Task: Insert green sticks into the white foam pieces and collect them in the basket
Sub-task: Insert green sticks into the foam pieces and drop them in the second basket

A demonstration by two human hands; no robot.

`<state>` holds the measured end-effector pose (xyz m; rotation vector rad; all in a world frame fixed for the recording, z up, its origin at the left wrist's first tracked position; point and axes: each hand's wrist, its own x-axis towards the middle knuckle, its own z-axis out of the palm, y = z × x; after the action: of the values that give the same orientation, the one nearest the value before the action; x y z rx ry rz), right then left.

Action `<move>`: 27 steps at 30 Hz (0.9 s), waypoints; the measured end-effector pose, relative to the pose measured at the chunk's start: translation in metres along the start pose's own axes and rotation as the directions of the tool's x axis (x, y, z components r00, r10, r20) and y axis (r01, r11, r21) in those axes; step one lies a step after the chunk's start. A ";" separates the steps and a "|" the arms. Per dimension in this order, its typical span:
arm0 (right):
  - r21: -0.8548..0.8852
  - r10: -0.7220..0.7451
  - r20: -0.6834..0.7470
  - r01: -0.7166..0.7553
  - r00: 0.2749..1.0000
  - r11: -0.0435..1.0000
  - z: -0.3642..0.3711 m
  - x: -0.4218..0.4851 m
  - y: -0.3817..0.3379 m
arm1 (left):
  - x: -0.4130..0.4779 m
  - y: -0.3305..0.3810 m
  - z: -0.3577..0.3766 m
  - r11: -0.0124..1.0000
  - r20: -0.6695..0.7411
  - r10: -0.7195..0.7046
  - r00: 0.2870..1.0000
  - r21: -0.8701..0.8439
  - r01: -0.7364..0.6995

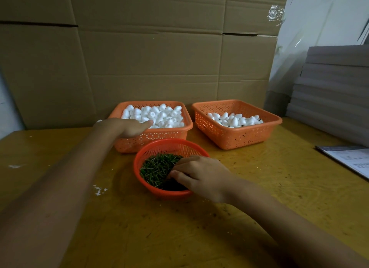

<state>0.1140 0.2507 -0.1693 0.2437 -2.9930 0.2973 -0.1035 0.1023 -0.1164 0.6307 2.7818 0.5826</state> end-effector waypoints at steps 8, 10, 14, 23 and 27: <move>-0.027 -0.018 -0.018 0.017 1.000 0.999 0.003 -0.001 0.002 | 0.004 -0.012 0.001 0.993 -0.020 0.026 0.999 0.113 -0.024; -0.037 -0.029 -0.029 0.028 0.999 0.999 0.004 -0.001 0.002 | 0.005 -0.015 0.001 0.985 -0.058 0.014 0.998 0.174 -0.004; -0.050 -0.044 -0.038 0.042 0.998 0.998 0.005 0.001 0.004 | 0.004 -0.020 0.009 0.969 -0.212 0.034 0.977 0.245 0.019; -0.053 -0.026 0.004 0.026 1.000 0.998 0.003 -0.001 0.004 | 0.000 -0.029 0.012 0.993 -0.467 0.088 0.880 -0.024 -0.112; -0.059 -0.016 0.011 0.017 1.000 0.998 0.002 -0.002 0.002 | 0.000 -0.024 0.007 0.994 -0.418 0.108 0.902 0.053 -0.094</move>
<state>0.1152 0.2524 -0.1716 0.2648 -3.0031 0.2060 -0.1102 0.0853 -0.1332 0.7354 3.1780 0.7797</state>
